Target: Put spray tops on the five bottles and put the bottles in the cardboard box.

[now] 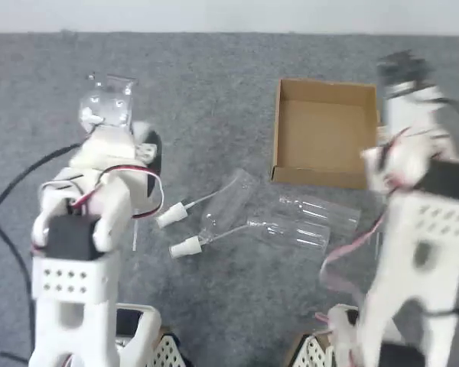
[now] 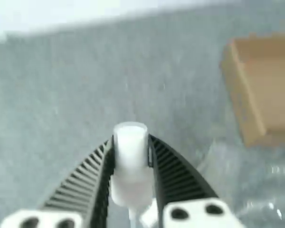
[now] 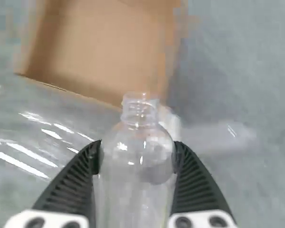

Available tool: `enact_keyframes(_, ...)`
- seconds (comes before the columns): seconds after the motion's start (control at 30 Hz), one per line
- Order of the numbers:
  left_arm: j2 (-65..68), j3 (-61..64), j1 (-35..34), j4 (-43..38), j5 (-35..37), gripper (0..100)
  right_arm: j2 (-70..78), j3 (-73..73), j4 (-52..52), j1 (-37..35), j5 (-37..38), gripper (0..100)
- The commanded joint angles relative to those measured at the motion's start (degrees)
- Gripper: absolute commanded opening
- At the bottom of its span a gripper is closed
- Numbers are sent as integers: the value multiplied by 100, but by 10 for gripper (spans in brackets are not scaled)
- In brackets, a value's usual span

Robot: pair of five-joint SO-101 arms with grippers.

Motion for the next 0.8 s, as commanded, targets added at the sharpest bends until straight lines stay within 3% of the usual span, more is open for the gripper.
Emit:
enact_keyframes(0.0, -255, -804, 18, 9, 62, 11, -1218, 1020, -690, -1446, -545, 6)
enact_keyframes(0.17, -299, -1727, 18, 9, 123, 12, -1508, 2127, -1516, -3037, -1204, 6)
enact_keyframes(0.43, -299, -2325, 9, -26, 1591, 11, -1473, 3525, -3486, -4831, -1653, 6)
enact_keyframes(0.6, -299, -2308, 9, -35, 2207, 11, -1534, 4167, -4330, -5253, -1547, 6)
enact_keyframes(0.77, -290, -1903, -9, -633, 2541, 11, -1534, 4519, -5095, -5279, -1609, 6)
